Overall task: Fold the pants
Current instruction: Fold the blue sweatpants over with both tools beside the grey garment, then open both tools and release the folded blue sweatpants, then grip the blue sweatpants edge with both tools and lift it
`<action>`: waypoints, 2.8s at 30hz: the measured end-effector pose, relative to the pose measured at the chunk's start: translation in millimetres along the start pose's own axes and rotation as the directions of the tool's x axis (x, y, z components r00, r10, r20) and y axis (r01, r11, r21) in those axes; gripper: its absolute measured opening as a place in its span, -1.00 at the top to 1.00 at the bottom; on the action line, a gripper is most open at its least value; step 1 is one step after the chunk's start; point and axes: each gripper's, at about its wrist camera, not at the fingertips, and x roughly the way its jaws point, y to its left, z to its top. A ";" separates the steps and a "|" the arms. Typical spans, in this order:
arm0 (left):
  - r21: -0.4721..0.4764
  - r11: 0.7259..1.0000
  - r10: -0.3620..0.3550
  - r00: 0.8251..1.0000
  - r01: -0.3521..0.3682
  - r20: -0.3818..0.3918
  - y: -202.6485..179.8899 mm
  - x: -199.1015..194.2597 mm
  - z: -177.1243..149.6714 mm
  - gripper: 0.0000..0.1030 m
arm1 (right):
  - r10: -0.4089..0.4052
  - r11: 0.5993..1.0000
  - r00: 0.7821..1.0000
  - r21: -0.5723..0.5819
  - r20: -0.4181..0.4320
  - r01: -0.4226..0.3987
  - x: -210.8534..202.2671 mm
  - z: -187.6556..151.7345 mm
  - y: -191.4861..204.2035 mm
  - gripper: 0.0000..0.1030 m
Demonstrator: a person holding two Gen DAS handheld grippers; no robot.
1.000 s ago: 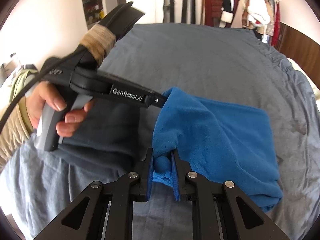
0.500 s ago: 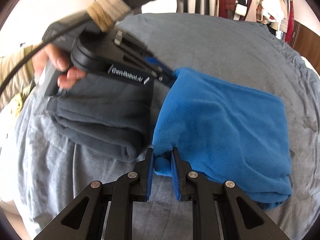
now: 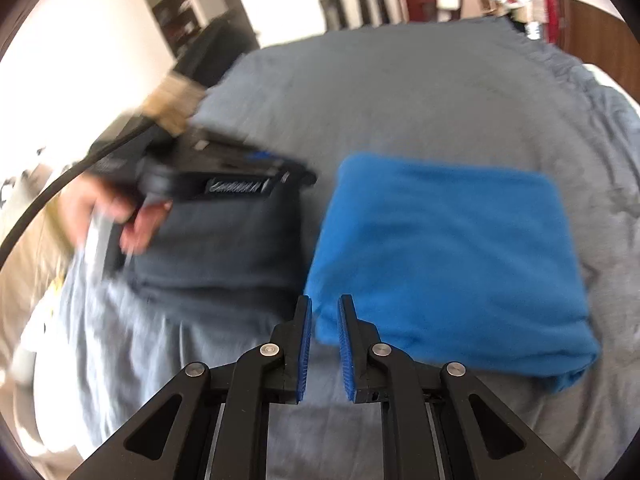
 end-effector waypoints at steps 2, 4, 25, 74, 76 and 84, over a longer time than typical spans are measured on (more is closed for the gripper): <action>-0.095 0.993 -0.062 0.998 0.064 0.019 4.1 1.3 3.3 0.35 | -0.030 1.000 0.999 -0.008 0.029 0.030 0.8 4.2 -1.5 0.71; -0.206 0.966 -0.151 0.988 0.156 0.039 9.5 9.4 4.8 0.22 | -0.033 0.999 0.999 -0.011 0.028 0.034 6.5 7.6 -2.1 0.71; -0.356 0.932 -0.090 0.995 0.071 -0.038 25.1 49.1 -8.4 0.25 | 0.013 1.000 0.992 0.013 -0.124 -0.011 67.9 -3.0 -19.9 0.71; -0.504 0.848 0.138 0.986 -0.164 -0.089 -16.7 82.1 -31.6 -0.59 | -0.041 0.914 0.993 0.398 -0.114 0.084 70.9 32.5 -218.6 -0.33; -0.516 0.844 0.115 0.989 -0.147 -0.094 -16.5 86.2 -29.7 -0.58 | -0.020 0.907 0.992 0.416 -0.122 0.070 76.2 31.3 -219.9 -0.28; -0.527 0.847 0.060 0.997 -0.079 -0.052 -16.9 77.3 -31.2 0.03 | -0.028 0.901 0.992 0.427 -0.122 0.079 78.9 31.7 -216.4 0.05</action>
